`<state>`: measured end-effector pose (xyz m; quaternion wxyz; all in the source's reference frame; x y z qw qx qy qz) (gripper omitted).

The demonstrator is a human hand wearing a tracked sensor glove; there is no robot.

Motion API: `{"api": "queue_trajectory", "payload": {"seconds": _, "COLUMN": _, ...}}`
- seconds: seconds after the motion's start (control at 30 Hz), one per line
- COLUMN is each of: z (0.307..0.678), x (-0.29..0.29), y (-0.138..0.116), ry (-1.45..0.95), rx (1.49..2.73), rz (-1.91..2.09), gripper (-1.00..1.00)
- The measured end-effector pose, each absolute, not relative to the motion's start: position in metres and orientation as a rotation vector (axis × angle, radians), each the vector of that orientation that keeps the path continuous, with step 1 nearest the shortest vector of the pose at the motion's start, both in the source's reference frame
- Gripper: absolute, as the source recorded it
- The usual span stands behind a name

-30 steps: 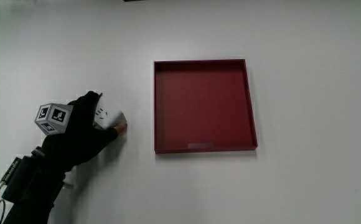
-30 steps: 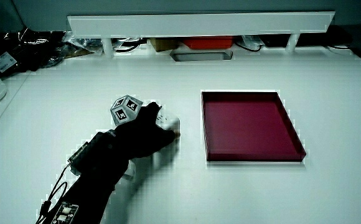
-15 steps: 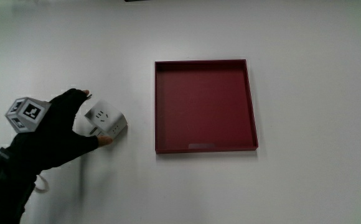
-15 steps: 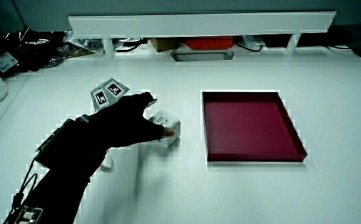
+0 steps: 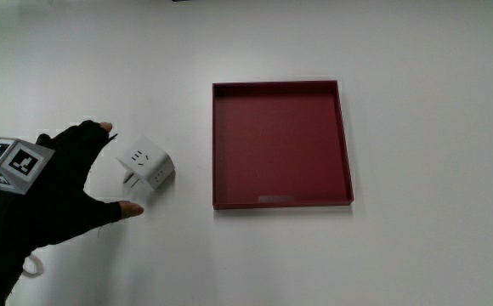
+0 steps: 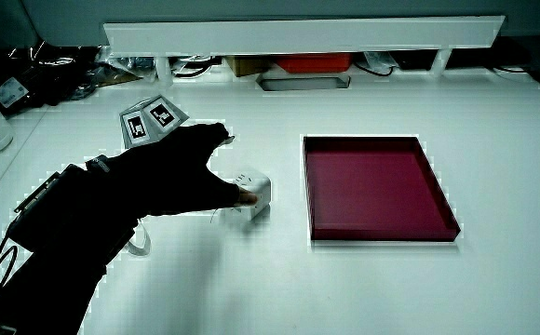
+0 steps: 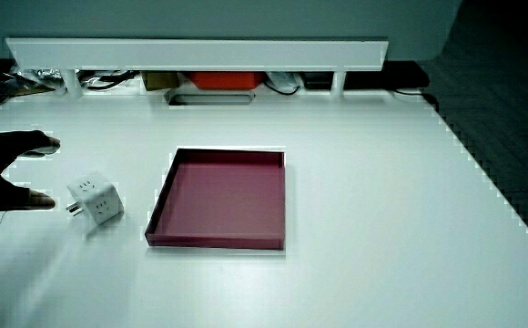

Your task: Place socket

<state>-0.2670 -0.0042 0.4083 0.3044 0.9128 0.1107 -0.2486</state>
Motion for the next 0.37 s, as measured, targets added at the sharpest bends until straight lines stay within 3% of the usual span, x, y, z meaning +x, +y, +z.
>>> {"api": "queue_trajectory", "payload": {"seconds": 0.07, "z": 0.389, "x": -0.256, "y": -0.004, "ry": 0.272, "rx": 2.478, "rz": -0.559, "gripper": -1.0}}
{"api": "queue_trajectory", "payload": {"seconds": 0.1, "z": 0.403, "x": -0.264, "y": -0.003, "ry": 0.294, "rx": 2.425, "rz": -0.651, "gripper": -1.0}}
{"api": "queue_trajectory", "payload": {"seconds": 0.27, "z": 0.388, "x": -0.255, "y": -0.002, "ry": 0.243, "rx": 2.491, "rz": -0.569, "gripper": -1.0}}
{"api": "queue_trajectory", "payload": {"seconds": 0.3, "z": 0.404, "x": -0.264, "y": -0.001, "ry": 0.286, "rx": 2.459, "rz": -0.632, "gripper": -1.0}}
{"api": "queue_trajectory", "payload": {"seconds": 0.37, "z": 0.399, "x": -0.261, "y": -0.001, "ry": 0.278, "rx": 2.464, "rz": -0.63, "gripper": -1.0}}
